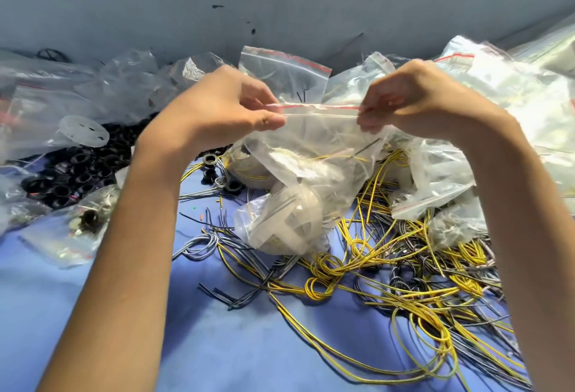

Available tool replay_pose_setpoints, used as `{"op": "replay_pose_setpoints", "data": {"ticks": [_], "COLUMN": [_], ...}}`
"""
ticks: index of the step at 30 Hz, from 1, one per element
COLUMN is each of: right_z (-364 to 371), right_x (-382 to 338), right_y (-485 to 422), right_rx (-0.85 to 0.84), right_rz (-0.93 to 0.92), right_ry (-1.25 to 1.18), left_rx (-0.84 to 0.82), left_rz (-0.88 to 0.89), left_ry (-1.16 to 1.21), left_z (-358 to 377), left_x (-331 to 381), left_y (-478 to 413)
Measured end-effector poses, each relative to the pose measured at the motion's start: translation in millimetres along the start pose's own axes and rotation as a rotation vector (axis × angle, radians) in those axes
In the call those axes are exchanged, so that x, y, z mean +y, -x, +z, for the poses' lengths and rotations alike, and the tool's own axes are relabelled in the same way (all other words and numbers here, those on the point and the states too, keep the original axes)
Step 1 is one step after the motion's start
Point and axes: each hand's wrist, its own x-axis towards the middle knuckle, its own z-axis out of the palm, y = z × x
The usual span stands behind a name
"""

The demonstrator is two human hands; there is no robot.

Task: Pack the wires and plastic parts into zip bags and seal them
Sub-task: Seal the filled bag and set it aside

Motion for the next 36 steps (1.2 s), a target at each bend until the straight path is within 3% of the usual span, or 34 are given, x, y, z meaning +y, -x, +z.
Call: {"op": "replay_pose_setpoints", "data": {"ticks": [5,11,24,36], "right_z": [6,29,37,46], "right_x": [-10,-22,-38,-36], "right_y": [3,6,8,3], "right_rx": [0.060,0.127,0.144,0.195], "right_rz": [-0.016,-0.036,-0.063,-0.065], "right_ry": [-0.026,-0.029,-0.017,-0.100], "left_rx": [0.038,-0.029,0.090,-0.047], "left_rz": [0.007,0.031,0.086,0.040], "left_ry": [-0.048,-0.066,-0.137,-0.034], "left_z": [9,18,28,14], "left_x": [4,9,11,8], "left_y": [-3,-4,-7,0]}}
